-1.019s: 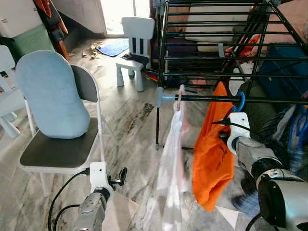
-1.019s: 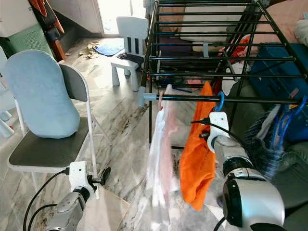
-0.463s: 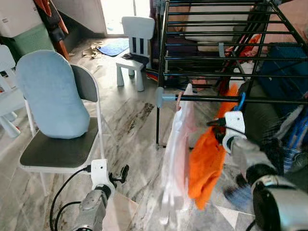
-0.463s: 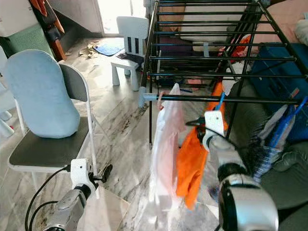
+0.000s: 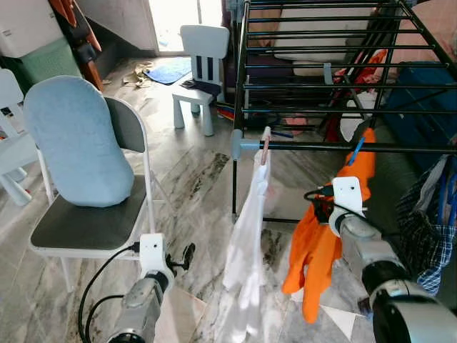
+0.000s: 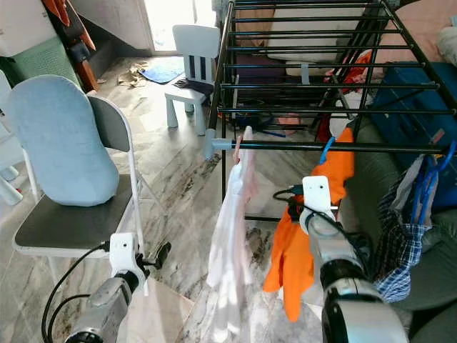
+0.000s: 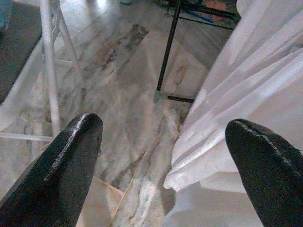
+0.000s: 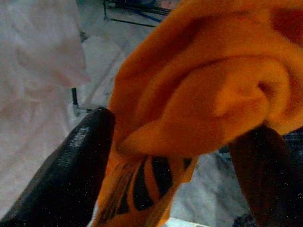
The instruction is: Hang hanger
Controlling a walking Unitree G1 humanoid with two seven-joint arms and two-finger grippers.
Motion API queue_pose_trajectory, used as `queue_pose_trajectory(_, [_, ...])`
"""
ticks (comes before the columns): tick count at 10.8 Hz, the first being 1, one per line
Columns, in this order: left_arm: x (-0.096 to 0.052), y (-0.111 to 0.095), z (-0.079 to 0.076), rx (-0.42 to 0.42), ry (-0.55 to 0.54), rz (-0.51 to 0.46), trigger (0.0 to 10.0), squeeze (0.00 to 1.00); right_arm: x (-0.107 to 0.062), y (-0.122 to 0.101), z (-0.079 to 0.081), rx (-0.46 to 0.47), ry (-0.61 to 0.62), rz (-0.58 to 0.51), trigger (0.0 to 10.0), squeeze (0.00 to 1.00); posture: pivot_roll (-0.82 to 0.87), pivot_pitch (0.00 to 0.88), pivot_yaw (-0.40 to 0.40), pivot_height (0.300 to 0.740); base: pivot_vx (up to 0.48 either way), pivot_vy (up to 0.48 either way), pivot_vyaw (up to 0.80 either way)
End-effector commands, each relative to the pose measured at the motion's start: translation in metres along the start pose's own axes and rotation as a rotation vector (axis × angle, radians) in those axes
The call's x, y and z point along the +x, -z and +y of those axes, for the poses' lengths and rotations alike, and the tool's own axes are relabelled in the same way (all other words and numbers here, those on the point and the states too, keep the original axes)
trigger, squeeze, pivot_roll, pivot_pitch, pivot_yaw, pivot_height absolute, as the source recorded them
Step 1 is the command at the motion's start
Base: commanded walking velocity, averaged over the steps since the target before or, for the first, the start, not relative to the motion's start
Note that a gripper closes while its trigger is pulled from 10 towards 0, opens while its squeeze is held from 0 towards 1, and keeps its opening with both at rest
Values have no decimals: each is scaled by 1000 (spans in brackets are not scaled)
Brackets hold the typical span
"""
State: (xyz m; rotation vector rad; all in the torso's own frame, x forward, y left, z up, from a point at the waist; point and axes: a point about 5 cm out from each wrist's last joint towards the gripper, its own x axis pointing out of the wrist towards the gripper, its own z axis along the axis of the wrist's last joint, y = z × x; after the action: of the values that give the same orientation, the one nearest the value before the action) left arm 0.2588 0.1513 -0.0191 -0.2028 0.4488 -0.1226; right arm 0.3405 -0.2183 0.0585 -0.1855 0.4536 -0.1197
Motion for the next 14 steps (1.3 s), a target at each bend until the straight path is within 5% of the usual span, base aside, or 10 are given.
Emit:
queue_pose_trajectory(1, [1, 0, 1, 11, 4, 17, 10000, 0, -1, -2, 2, -8, 1, -21, 10000, 1000, -107, 0, 73, 740, 0, 0, 0])
queue_pose_trajectory(8, [5, -1, -1, 56, -24, 33, 10000, 0, -23, 10, 20, -82, 25, -167, 10000, 1000, -137, 0, 90, 740, 0, 0, 0])
queue_pose_trajectory(9, [5, -1, -1, 59, -25, 38, 10000, 0, -24, 9, 19, -86, 27, -171, 10000, 878, -137, 0, 91, 740, 0, 0, 0])
queue_pose_trajectory(11, [6, 0, -1, 66, -32, 46, 10000, 0, -25, 13, 19, -96, 27, -155, 10000, 0, -137, 0, 89, 740, -129, 0, 0])
queue_pose_trajectory(14, [5, 2, 1, 68, -41, 54, 10000, 0, -25, 14, 17, -100, 30, -147, 10000, 0, -138, 0, 88, 740, -280, 0, 0])
